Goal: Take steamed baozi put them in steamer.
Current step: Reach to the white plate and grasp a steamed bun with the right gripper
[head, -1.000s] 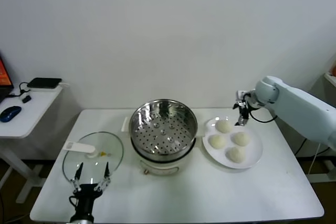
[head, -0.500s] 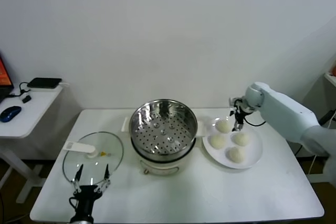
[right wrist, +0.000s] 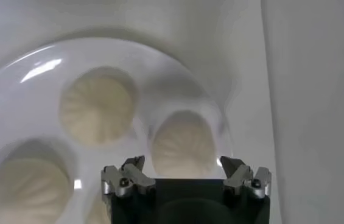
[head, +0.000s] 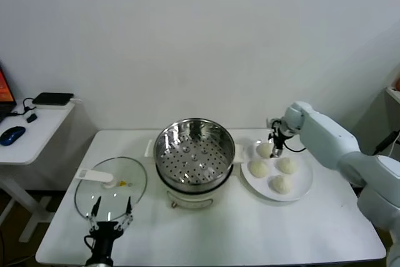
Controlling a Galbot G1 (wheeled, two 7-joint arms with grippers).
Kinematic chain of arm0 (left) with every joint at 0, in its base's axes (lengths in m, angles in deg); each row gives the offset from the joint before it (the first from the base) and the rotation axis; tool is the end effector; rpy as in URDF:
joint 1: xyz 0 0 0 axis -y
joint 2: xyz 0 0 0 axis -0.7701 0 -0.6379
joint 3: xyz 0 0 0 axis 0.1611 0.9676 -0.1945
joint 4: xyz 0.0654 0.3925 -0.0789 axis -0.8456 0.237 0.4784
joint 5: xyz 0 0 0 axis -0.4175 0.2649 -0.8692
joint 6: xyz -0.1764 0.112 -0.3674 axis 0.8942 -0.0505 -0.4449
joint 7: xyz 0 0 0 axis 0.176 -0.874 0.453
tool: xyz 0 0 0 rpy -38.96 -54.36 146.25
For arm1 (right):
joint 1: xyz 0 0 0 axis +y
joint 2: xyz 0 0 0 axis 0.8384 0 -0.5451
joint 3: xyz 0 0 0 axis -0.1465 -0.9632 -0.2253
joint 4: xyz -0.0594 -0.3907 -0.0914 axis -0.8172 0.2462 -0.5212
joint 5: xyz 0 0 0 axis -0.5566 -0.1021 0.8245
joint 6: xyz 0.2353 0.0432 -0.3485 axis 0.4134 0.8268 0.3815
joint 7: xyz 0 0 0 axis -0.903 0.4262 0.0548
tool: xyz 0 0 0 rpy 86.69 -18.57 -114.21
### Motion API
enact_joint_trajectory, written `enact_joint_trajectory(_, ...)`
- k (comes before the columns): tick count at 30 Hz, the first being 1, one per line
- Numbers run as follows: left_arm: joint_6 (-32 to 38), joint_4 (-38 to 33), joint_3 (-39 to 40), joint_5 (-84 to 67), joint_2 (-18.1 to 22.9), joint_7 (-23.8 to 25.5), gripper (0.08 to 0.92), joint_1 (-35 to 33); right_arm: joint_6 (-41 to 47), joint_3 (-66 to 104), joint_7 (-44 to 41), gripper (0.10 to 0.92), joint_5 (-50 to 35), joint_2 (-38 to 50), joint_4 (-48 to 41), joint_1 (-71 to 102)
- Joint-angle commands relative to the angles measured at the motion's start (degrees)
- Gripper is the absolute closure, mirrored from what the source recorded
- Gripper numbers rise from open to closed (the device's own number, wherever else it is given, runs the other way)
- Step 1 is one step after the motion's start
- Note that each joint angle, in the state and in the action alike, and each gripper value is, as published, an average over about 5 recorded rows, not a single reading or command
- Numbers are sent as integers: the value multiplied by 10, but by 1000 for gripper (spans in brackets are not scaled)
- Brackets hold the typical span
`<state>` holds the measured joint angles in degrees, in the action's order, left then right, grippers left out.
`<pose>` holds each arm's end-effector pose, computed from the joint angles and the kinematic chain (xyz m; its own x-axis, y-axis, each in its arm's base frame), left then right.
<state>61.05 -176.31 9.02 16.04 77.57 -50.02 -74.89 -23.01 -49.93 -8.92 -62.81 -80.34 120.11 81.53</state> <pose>0.1600 0.0676 -0.4594 -0.9956 -0.0875 0.0325 -0.0813 0.9839 0.1589 0.7383 -0.1427 -0.2709 -0.2644 -0.0760 0.9614 -0.9604 0.1115 -0.2553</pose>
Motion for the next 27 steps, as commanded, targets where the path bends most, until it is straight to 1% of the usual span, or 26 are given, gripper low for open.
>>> enact_joint_trajectory(1,0,0,-1,2,16,0,177,-1,-8,20,-1,203,16,-20,-30,6)
enact_joint_trajectory(10,4,3,1,8,17,-2,177,-1,-8,25,0,208,24,-22,-34,10)
enact_joint_trajectory(13,5,3,1,8,17,-2,177,-1,-8,29,4,257,27,-22,-35,9)
enact_joint_trajectory(15,6,4,1,9,17,-3,177,-1,-8,31,6,311,28,-22,-35,8)
enact_joint_trajectory(18,7,6,2,10,17,-3,177,0,-8,31,8,369,29,-21,-33,7)
enact_joint_trajectory(22,8,7,4,12,16,-4,177,0,-7,27,10,409,29,-19,-26,7)
enact_joint_trajectory(27,8,4,3,12,14,-5,177,-2,-3,-2,9,426,7,2,14,-8)
